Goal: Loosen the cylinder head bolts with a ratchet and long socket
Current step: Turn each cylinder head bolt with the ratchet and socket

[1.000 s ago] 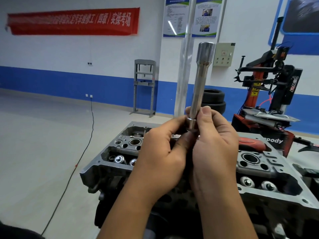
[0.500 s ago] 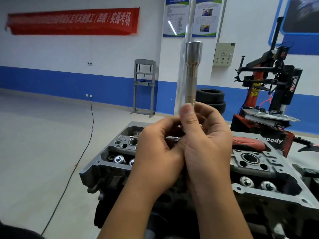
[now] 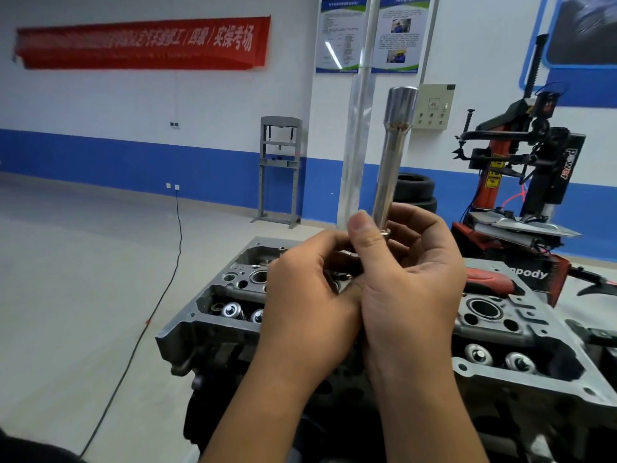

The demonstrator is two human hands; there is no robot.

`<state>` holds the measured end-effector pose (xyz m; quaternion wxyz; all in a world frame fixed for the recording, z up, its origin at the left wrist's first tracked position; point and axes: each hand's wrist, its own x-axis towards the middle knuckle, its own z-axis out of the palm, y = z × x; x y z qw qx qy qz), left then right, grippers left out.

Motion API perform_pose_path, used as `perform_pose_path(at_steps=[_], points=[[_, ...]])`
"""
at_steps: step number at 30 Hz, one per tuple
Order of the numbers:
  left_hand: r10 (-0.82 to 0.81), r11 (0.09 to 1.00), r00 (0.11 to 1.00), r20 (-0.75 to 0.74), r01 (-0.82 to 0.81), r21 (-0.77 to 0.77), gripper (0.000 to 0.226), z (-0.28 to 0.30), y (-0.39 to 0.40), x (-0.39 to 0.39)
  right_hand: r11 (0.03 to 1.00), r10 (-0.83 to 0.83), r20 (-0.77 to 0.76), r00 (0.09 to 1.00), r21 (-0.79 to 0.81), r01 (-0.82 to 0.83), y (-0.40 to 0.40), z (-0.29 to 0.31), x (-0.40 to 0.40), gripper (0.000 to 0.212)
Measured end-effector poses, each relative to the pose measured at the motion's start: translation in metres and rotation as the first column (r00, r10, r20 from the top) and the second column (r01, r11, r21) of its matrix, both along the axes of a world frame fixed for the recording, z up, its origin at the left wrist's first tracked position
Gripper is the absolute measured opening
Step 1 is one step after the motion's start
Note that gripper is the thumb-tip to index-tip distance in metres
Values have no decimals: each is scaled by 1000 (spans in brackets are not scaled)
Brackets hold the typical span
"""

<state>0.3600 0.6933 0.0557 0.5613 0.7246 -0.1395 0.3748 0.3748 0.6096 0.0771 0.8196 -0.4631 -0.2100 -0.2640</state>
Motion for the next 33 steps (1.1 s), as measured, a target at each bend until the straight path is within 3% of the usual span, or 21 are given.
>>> perform_pose_path(at_steps=[3,8,14,21,27,31,33], points=[[13,1000,1000,7,-13,-20,22,0,1,0,1000,-10,-8,1000,1,10,-1,-1,1,19],[-127,992,992,-23,127,16,24,5,3,-3,995,95,-15,995,-9,-95,-1,-2,1,8],[55,998,998,37,-54,-36,11,1,-1,1,1000,-25,22,999,-19,25,-1,-1,0,26],[-148,988,989,-14,147,-39,21,4,3,-1,999,46,14,999,-4,-46,-3,-2,3,6],[6,998,999,41,-3,-64,7,0,1,0,997,-36,44,998,-60,39,-1,-2,0,28],[-110,994,994,14,110,29,21,3,3,-2,999,12,13,1000,-49,-11,-2,-2,3,17],[-122,993,993,1,122,4,23,4,2,-2,998,63,-18,998,-14,-63,-2,-1,3,6]])
